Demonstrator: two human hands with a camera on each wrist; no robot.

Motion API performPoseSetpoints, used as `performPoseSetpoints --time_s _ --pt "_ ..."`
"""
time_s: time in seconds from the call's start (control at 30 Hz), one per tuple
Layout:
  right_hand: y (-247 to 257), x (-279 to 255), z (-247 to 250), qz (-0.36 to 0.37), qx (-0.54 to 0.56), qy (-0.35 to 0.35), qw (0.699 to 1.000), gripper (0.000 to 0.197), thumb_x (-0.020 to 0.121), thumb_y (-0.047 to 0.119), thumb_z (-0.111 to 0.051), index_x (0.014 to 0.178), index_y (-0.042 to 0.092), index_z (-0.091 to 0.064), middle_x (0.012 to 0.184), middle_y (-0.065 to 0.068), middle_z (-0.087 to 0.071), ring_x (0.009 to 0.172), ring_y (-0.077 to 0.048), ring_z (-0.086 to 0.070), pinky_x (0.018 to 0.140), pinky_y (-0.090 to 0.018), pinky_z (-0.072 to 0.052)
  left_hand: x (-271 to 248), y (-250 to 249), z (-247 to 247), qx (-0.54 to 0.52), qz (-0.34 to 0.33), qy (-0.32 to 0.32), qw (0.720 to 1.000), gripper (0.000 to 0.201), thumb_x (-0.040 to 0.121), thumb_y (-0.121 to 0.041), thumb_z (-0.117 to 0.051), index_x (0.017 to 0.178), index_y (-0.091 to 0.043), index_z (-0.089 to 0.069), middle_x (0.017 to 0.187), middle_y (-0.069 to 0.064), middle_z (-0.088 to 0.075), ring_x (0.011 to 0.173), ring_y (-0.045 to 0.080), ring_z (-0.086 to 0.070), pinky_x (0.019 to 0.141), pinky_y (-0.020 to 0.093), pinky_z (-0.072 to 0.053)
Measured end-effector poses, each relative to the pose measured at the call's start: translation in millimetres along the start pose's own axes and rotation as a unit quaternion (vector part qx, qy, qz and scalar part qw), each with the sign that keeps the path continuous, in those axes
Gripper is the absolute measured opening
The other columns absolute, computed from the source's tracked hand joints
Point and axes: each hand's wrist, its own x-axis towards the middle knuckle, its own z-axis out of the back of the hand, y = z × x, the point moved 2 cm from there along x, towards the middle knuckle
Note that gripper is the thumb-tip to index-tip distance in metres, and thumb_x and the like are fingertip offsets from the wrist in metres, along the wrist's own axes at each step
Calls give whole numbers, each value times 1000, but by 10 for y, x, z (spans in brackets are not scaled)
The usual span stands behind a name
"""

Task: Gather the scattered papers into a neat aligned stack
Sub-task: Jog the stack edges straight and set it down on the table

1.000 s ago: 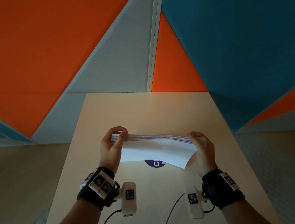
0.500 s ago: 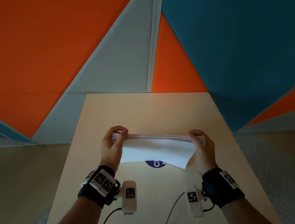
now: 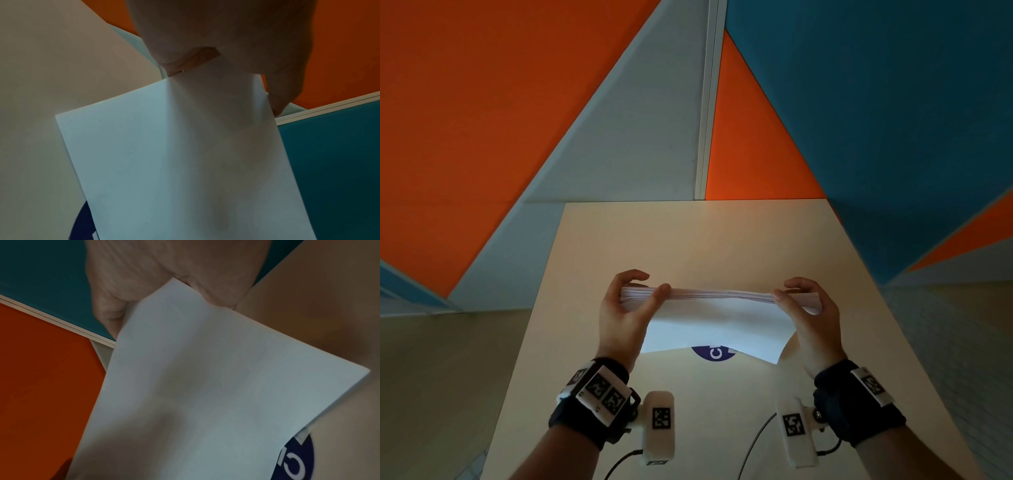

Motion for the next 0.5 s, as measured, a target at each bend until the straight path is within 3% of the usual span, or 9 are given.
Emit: performPoseSetpoints --time_s 0.17,0.27,0.4,0.5 --pt "-2 8 17 -2 -9 17 1000 24 78 -1 -77 93 12 -63 80 -2 -63 65 -6 -62 61 -18 -50 14 -28 -5 -2 14 4 1000 38 56 -41 -79 88 -27 -63 87 5 -66 75 18 -61 71 36 -49" --pt "-12 -6 94 -16 -47 66 997 48 58 19 -85 102 20 -65 88 3 -66 75 -6 -66 65 -19 -53 5 -32 2 -9 17 3 1000 39 56 -40 -79 88 -26 -63 85 1 -65 74 16 -61 69 32 -49" --pt "-62 3 222 -34 -114 99 988 62 60 -3 -89 107 30 -65 99 -2 -68 85 -14 -69 65 -29 -57 25 -13 -1 -6 18 2 1000 38 57 -40 -80 88 -27 -63 90 10 -67 79 25 -63 73 44 -51" --pt "-69 16 214 -35 -119 105 987 50 65 -4 -87 101 28 -72 94 -4 -72 81 -17 -70 66 -32 -56 43 8 25 4 22 25 999 42 57 -45 -81 92 -30 -63 99 13 -67 91 34 -63 80 46 -51"
